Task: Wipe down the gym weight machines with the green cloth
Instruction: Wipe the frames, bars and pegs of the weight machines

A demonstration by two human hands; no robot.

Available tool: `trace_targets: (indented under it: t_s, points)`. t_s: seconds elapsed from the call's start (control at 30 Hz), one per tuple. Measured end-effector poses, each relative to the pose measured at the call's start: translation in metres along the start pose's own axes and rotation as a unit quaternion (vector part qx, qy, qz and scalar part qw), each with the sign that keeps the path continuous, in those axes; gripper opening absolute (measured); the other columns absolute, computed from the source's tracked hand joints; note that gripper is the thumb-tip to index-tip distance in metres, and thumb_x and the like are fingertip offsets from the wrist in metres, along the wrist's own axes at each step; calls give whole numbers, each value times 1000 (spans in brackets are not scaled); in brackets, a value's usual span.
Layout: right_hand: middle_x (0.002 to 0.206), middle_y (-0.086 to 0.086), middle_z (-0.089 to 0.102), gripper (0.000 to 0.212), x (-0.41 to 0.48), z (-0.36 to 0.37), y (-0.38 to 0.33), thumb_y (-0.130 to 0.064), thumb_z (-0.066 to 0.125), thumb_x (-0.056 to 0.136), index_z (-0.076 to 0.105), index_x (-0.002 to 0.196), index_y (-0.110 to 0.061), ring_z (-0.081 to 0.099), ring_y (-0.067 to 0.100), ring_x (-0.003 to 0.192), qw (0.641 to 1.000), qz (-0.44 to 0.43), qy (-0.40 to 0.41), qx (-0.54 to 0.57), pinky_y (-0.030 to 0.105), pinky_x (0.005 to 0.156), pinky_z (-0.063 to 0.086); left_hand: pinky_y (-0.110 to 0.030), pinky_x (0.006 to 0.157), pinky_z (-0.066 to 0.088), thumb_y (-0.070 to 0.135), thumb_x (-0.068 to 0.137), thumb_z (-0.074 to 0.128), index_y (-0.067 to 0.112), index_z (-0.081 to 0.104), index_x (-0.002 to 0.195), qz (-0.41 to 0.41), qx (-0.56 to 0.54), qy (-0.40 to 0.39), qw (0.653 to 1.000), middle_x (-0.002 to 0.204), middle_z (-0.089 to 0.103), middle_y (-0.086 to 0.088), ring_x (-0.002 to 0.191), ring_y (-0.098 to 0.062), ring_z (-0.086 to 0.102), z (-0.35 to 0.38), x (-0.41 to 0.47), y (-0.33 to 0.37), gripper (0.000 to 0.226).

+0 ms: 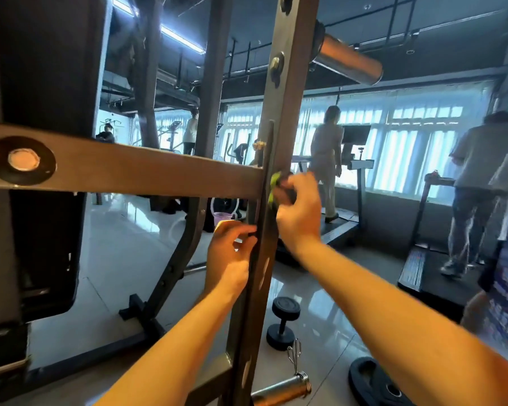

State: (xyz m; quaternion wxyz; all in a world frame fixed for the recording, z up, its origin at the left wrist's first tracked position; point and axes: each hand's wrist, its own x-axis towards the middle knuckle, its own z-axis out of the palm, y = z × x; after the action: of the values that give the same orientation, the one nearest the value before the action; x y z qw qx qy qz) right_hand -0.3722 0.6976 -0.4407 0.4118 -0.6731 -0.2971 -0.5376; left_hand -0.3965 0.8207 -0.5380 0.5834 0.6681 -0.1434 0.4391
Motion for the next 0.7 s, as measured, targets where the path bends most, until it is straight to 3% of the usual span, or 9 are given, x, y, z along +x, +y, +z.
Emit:
trace_targets:
  t_s: [0.07,0.17,0.27,0.4,0.57,0.7]
  points:
    - [92,2,50,29,-60,-2,4,12,62,80,53,81,-16,52,10,82,998,54,-36,4,18,74,42,-30,84,58,9,91,75,32,69,94,-27,17,-12,999,105,65,6,92,-6,66,-6,-11,-10,24]
    - [95,5,58,25,-67,-9,1,8,62,79,61,84,-16,61,12,85,991,104,-80,33,23,77,49,-23,84,54,12,92,74,22,69,99,-65,14,-50,997,103,68,5,94,-2,65,-11,-26,-21,13]
    - [101,3,68,41,5,-7,-9,9,61,80,62,96,-29,70,20,94,987,135,-29,85,41,78,62,-8,78,48,11,93,73,19,70,101,-77,6,-53,996,105,69,4,94,3,65,-11,-26,-22,12]
    - [100,4,64,33,39,-3,-6,3,65,85,64,91,-30,68,24,93,997,67,36,26,45,77,61,-7,78,48,13,93,73,22,69,102,-83,8,-51,995,106,69,7,94,3,65,-9,-24,-27,13]
    - [98,7,56,34,-84,2,12,14,60,82,62,85,-20,64,21,90,992,121,-12,29,36,81,56,-7,80,49,1,92,71,14,70,106,-69,-9,-33,997,106,68,2,94,5,65,-9,-31,-32,19]
    - [98,-10,53,26,-155,-7,16,7,69,83,66,82,-19,60,21,96,981,165,-98,-8,37,85,55,-18,85,55,8,92,73,17,70,107,-52,51,-36,997,106,67,3,96,0,65,-11,-45,-48,18]
